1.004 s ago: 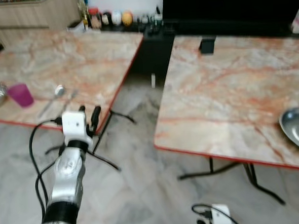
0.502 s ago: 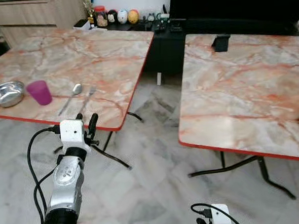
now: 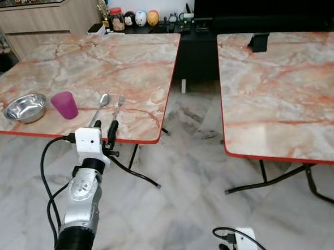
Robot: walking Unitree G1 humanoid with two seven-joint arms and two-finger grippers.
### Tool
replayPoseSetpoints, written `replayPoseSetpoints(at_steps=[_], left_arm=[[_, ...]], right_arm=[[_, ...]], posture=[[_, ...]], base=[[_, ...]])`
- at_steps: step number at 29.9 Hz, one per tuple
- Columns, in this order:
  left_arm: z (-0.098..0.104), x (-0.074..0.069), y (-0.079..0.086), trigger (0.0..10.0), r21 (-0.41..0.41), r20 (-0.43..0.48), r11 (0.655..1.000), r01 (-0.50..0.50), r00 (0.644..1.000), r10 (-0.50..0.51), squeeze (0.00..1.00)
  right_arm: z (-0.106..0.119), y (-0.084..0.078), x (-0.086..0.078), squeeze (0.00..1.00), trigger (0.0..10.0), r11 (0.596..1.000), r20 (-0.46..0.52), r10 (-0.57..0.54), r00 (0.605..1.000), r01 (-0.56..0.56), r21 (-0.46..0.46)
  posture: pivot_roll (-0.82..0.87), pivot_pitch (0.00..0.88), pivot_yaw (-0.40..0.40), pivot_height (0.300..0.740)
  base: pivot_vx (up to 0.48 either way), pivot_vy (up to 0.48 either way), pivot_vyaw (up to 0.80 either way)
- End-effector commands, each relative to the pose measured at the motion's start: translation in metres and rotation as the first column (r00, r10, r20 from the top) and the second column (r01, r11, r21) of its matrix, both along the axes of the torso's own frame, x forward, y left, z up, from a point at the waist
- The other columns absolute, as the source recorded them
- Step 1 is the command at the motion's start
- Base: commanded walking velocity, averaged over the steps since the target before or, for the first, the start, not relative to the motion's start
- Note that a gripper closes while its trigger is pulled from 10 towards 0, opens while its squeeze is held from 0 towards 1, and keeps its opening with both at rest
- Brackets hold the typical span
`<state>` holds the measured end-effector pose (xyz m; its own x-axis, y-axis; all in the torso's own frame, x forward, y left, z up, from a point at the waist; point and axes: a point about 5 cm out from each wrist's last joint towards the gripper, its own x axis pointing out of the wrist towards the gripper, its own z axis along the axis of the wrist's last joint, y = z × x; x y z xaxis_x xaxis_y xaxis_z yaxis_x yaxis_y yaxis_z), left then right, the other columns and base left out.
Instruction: Setting the table
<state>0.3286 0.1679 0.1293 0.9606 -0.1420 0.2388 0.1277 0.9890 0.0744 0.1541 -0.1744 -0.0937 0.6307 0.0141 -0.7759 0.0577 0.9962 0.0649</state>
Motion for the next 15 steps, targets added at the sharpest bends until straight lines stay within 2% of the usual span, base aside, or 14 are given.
replayPoseSetpoints(at_steps=[1,4,10,15], left_arm=[[0.0068,0.0012,0.0119,10.0,0.006,0.020,1.000,-0.030,0.999,0.030,0.00],[0.0072,0.0016,0.0133,10.0,0.004,0.020,0.999,-0.034,0.999,0.034,0.00],[0.0074,0.0013,0.0099,10.0,-0.003,0.020,1.000,-0.027,0.999,0.027,0.00],[0.0081,0.0018,0.0092,10.0,-0.006,0.022,1.000,-0.026,0.999,0.026,0.00]], right_arm=[[0.0005,0.0052,0.0026,0.00,10.0,1.000,0.005,-0.007,1.000,0.006,0.015],[0.0003,0.0048,0.0027,0.00,10.0,1.000,-0.004,0.008,1.000,-0.008,-0.001],[0.0004,0.0048,0.0030,0.00,10.0,1.000,-0.002,-0.004,1.000,0.004,0.010],[0.0008,0.0046,0.0037,0.00,10.0,1.000,0.002,-0.001,1.000,0.001,0.007]], posture=[[0.08,0.000,0.013,0.740],[0.08,0.000,0.012,0.740],[0.08,0.000,0.013,0.740],[0.08,0.000,0.014,0.740]], base=[[0.000,0.480,0.00],[0.000,0.440,-0.28],[0.000,0.412,-0.77],[0.000,0.413,0.00]])
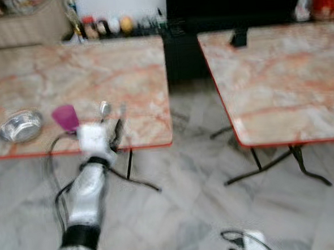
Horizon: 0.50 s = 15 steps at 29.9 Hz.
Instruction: Setting the table
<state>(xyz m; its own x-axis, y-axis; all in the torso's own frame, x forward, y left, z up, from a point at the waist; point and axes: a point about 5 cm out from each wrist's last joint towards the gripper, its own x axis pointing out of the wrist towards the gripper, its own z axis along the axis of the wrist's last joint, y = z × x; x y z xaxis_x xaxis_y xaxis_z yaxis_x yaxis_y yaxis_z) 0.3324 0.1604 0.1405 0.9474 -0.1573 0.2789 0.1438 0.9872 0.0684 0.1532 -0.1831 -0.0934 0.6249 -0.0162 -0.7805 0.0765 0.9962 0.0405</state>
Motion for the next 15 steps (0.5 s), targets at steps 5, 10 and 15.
replayPoseSetpoints(at_steps=[5,10,15], left_arm=[[-0.0027,-0.0016,0.0161,10.0,0.004,-0.018,0.999,-0.045,0.999,0.045,0.00],[-0.0009,-0.0013,0.0162,10.0,0.004,-0.013,0.999,-0.049,0.999,0.049,0.00],[0.0002,-0.0011,0.0163,10.0,0.004,-0.008,0.999,-0.049,0.999,0.049,0.00]], right_arm=[[0.0010,0.0129,0.0054,0.00,10.0,0.999,0.014,0.018,1.000,-0.019,0.030],[0.0013,0.0128,0.0060,0.00,10.0,0.999,0.017,0.022,1.000,-0.022,0.035],[0.0013,0.0127,0.0060,0.00,10.0,0.999,0.016,0.022,1.000,-0.023,0.033]], posture=[[0.09,0.000,0.013,0.740],[0.09,0.000,0.012,0.740],[0.09,0.000,0.011,0.740]], base=[[0.000,0.410,0.00],[0.000,0.412,0.00],[0.000,0.412,0.00]])
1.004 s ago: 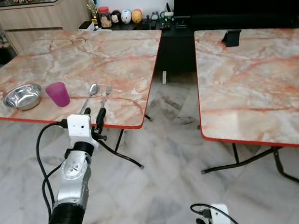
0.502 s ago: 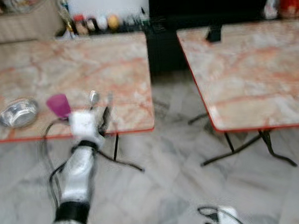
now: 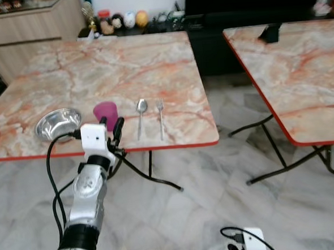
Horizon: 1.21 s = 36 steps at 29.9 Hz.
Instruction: Setting the table
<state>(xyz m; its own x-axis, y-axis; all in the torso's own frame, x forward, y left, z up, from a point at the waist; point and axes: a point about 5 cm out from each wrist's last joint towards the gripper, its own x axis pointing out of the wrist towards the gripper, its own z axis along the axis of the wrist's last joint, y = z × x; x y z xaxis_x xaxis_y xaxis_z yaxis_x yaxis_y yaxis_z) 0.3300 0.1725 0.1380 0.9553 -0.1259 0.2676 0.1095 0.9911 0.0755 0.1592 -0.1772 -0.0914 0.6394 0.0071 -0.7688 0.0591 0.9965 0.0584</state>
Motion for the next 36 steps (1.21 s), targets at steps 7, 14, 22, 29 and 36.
replayPoseSetpoints(at_steps=[7,14,22,29,36], left_arm=[[0.0038,0.0015,0.0048,10.0,-0.006,0.008,1.000,-0.022,1.000,0.022,0.00],[0.0040,0.0015,0.0056,10.0,-0.003,0.006,1.000,-0.023,1.000,0.023,0.00],[0.0042,0.0016,0.0053,10.0,-0.002,0.006,1.000,-0.023,1.000,0.023,0.00],[0.0047,0.0017,0.0052,10.0,-0.004,0.007,1.000,-0.021,1.000,0.021,0.00],[0.0027,0.0015,0.0047,10.0,-0.021,-0.003,1.000,-0.024,1.000,0.024,0.00]], right_arm=[[-0.0008,0.0065,-0.0001,0.00,10.0,1.000,-0.006,0.010,1.000,-0.010,0.016],[-0.0008,0.0067,0.0000,0.00,10.0,1.000,-0.005,0.012,1.000,-0.011,0.016],[-0.0008,0.0065,-0.0001,0.00,10.0,1.000,-0.005,0.010,1.000,-0.010,0.015],[-0.0009,0.0057,-0.0006,0.00,10.0,1.000,-0.004,-0.016,1.000,0.016,0.014],[-0.0010,0.0035,-0.0013,0.00,10.0,0.998,-0.001,-0.057,0.998,0.057,-0.003]], posture=[[0.09,0.000,0.009,0.740],[0.09,0.000,0.009,0.740],[0.09,0.000,0.009,0.740],[0.09,0.000,0.007,0.740],[0.09,0.000,0.006,0.740]], base=[[0.000,0.408,0.00],[0.000,0.412,0.00],[0.000,0.411,0.00],[0.000,0.392,0.00],[0.000,0.000,0.00]])
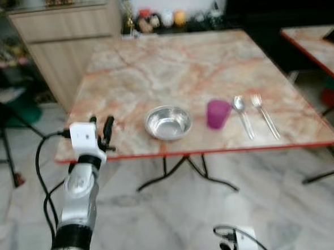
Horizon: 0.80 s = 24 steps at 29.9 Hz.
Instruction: Setting the table
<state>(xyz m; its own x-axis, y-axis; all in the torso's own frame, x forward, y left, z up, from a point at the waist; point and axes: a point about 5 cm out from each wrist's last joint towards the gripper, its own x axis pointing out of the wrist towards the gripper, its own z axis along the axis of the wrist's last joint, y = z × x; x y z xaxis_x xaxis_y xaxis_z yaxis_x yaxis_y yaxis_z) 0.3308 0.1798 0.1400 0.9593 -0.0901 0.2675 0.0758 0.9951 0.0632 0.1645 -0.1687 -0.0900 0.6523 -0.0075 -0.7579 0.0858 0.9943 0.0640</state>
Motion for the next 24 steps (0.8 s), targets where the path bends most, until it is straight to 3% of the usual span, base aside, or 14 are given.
replayPoseSetpoints(at_steps=[1,4,16,24], left_arm=[[0.0005,0.0007,-0.0024,10.0,-0.009,-0.001,1.000,0.010,1.000,-0.010,0.00],[-0.0003,0.0008,-0.0030,10.0,0.007,-0.007,1.000,0.011,1.000,-0.011,0.00],[0.0000,0.0004,-0.0037,10.0,0.023,-0.007,0.999,0.035,0.999,-0.035,0.00],[0.0018,0.0020,0.0006,10.0,-0.007,-0.008,1.000,0.010,1.000,-0.010,0.00]], right_arm=[[-0.0025,-0.0050,-0.0066,0.00,10.0,1.000,-0.019,-0.029,0.999,0.028,-0.008],[-0.0026,-0.0053,-0.0073,0.00,10.0,0.998,-0.015,-0.066,0.998,0.066,0.006],[-0.0023,-0.0061,-0.0069,0.00,10.0,0.999,-0.014,-0.039,0.999,0.038,-0.014],[-0.0024,-0.0063,-0.0069,0.00,10.0,0.999,-0.019,-0.026,0.999,0.026,-0.021]], posture=[[0.09,0.000,0.006,0.740],[0.09,0.000,0.005,0.740],[0.10,0.000,0.002,0.740],[0.09,0.000,-0.001,0.740]], base=[[0.000,0.000,0.00],[0.000,0.000,0.00],[0.000,0.000,0.00],[0.247,0.000,0.00]])
